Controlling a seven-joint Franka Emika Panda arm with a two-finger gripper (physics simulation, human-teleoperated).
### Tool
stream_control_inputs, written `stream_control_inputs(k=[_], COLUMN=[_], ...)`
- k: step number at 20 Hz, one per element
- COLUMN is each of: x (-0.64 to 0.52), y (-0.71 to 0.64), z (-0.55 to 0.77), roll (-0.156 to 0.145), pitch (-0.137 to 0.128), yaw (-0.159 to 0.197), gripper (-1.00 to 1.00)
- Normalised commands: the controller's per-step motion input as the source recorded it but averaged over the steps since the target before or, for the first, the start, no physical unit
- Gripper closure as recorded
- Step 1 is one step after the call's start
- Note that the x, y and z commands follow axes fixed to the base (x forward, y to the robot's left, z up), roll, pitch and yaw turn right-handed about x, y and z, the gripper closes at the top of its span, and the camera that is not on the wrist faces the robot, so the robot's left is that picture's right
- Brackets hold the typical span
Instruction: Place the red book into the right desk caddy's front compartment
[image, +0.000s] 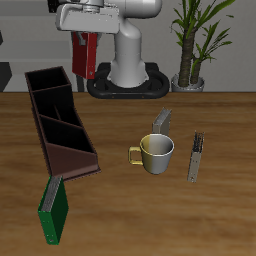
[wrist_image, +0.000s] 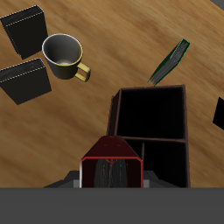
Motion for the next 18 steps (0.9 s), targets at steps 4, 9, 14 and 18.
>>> stream_control_inputs(k=[4,9,14,18], x=[-0.03,-0.06,0.01,0.07], y=[-0.19,-0.12,-0.14,-0.14], z=[-0.12,-0.01,-0.04,-0.02], roll=[-0.036,-0.041,-0.015,-0.02], pitch=[0.013,-0.016,-0.008,-0.019], yaw=[-0.02,-0.045,-0.006,-0.027], gripper=[1.0,1.0,1.0,1.0])
